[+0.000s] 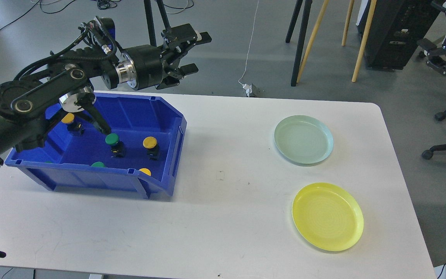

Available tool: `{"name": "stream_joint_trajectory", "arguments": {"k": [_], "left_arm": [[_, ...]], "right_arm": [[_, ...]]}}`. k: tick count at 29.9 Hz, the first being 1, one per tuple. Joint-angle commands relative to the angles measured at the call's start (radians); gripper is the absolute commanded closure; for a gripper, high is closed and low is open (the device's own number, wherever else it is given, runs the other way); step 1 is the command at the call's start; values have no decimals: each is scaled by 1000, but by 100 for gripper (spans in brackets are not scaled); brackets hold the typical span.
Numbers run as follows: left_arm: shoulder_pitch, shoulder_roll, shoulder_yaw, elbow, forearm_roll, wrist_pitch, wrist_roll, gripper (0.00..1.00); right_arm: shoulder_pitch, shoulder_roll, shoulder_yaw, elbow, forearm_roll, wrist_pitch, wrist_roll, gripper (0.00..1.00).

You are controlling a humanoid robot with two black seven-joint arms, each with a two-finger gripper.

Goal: Pass button and place on color plate
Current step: 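Move the left gripper over the blue bin toward the buttons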

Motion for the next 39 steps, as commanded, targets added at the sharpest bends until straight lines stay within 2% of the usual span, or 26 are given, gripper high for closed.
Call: {"name": "stream_joint_trajectory", "arguments": {"k": [1, 3, 7, 10, 12, 13, 17, 19, 21, 24, 29, 36, 39], "left_arm": [[23, 4, -92, -10, 17, 20, -9, 0], [40, 3, -120, -10, 14, 51, -10, 0], [44, 0, -209, -9, 1, 51, -41, 0], [37, -5, -244, 10, 11, 37, -53, 0], [31, -3, -258, 34, 1, -18, -56, 0], [29, -3, -264, 60, -3, -56, -59, 0], [14, -75, -324, 209, -51, -56, -88, 0], [-21, -124, -333, 246, -61, -56, -107, 0], [-46, -123, -329, 248, -63, -56, -110, 0], [-51, -112, -321, 244, -55, -56, -111, 0], [-49, -43, -223, 199, 95, -56, -72, 1], [-37, 228, -38, -149, 337, -56, 88, 4], [-43, 326, 13, -266, 482, -56, 123, 6]], "right_arm": [[-6, -11, 13, -25, -1, 0, 0, 1], [-6, -12, 30, -42, -1, 0, 0, 1], [-7, -2, 50, -107, -1, 0, 3, 1], [-7, 0, 88, -151, 0, 0, 41, 1], [-12, -1, 102, -148, 0, 0, 82, 1], [-16, 0, 102, -150, 0, 0, 82, 1], [-27, 5, 102, -154, -1, 0, 82, 1], [-47, 26, 68, -139, -9, 0, 82, 1], [-79, 63, 3, -137, -20, 0, 82, 1], [-98, 64, -79, -154, -20, 0, 26, 1], [-133, 51, -98, -171, -14, 0, 23, 1], [-135, 35, -46, -176, -1, 0, 25, 1], [-141, 41, 66, -177, 0, 0, 29, 1]]}}
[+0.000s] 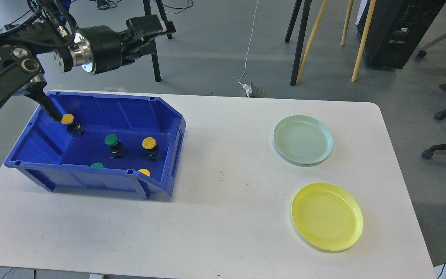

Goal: Pass button and place on color plate
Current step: 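Move the left gripper over the blue bin toward the buttons, then lower the left gripper and grasp the green-topped button in the bin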

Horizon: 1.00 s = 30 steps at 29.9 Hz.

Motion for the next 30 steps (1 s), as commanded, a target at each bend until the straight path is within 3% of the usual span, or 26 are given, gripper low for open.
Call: {"name": "stream_joint_trajectory", "arguments": {"k": [1, 6, 9, 17, 30], "left_arm": [[-6, 114, 47, -133, 181, 0, 35, 9], [-32, 151, 38, -147, 231, 0, 47, 10], [-23, 142, 53, -98, 243, 0, 11, 8], [32, 101, 162, -65, 548, 0, -3, 5], [78, -148, 291, 294, 745, 0, -25, 6]], "right_arm": [[-12, 4, 122, -1, 3, 0, 6, 1], [-28, 3, 188, 1, 6, 0, 23, 1], [-30, 4, 188, -1, 6, 0, 34, 1], [-27, 4, 168, -44, -1, 0, 23, 1], [-32, -5, 165, -45, -10, 0, 26, 1]]}}
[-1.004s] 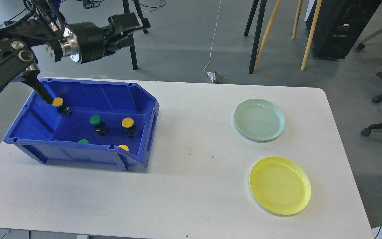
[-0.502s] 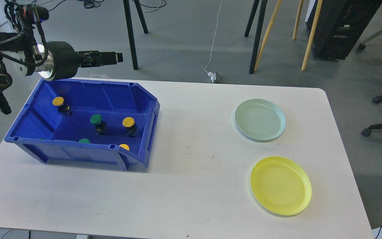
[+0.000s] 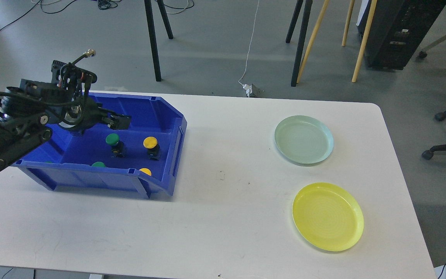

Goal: Pass button and place on color plate
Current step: 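Lower the left gripper and grasp the green-topped button in the bin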

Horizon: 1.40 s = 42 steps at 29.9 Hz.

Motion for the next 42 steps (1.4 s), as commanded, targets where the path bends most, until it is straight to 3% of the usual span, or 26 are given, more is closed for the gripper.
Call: {"name": "stream_joint_trajectory", "arguments": {"k": [1, 8, 17, 24, 33, 36, 39, 42], "left_arm": [[14, -54, 28, 73, 5, 0, -8, 6], [43, -85, 38, 82, -3, 0, -6, 6], [52, -121, 33, 229, -42, 0, -34, 6], [54, -131, 34, 249, -64, 0, -35, 7], [60, -131, 34, 251, -64, 0, -44, 17], [60, -131, 34, 255, -64, 0, -44, 24], [61, -131, 36, 278, -62, 0, -44, 37], [60, -131, 36, 285, -62, 0, -43, 57]], "right_arm": [[-5, 0, -1, -1, -1, 0, 1, 1], [-6, -3, -1, -1, -1, 0, 1, 1], [-16, 0, -1, 1, -3, 0, 3, 1], [-16, 1, -1, 1, -3, 0, 3, 1], [-17, 1, -1, 1, -4, 0, 3, 1], [-17, 1, -1, 1, -4, 0, 3, 1], [-17, 1, -1, 1, -4, 0, 3, 1], [-17, 1, -1, 1, -4, 0, 3, 1]]}}
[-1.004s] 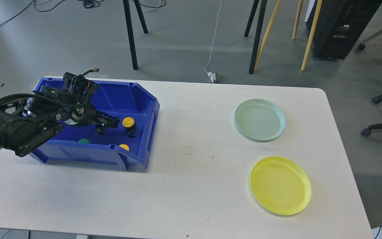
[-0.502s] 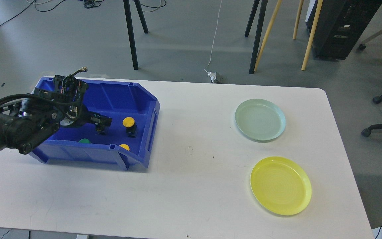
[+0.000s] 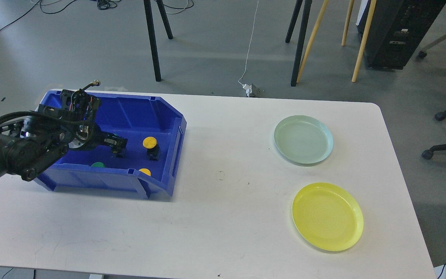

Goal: Pass button and place on color plate
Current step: 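Lower the left gripper and grasp the green-topped button in the bin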

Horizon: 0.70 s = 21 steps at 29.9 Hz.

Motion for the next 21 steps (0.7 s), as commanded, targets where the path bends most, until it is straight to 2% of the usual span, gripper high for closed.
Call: {"name": "stream_joint_trajectory", "arguments": {"k": [1, 3, 9, 15, 17, 21], "left_arm": [[-1, 0, 0, 9, 2, 0, 2, 62], [-1, 3, 0, 9, 3, 0, 2, 70], [2, 0, 0, 9, 3, 0, 0, 75], [-3, 12, -13, -13, -3, 0, -1, 75], [-9, 37, -17, -49, -19, 0, -1, 75], [-35, 162, -23, -176, -52, 0, 2, 75]], "right_arm": [[0, 0, 0, 0, 0, 0, 0, 1], [0, 2, 0, 0, 0, 0, 0, 1], [0, 0, 0, 0, 0, 0, 0, 1], [1, -3, 0, -2, 0, 0, 0, 1], [1, -4, 0, -3, 0, 0, 0, 1], [1, 0, 0, -2, 0, 0, 0, 1]]}}
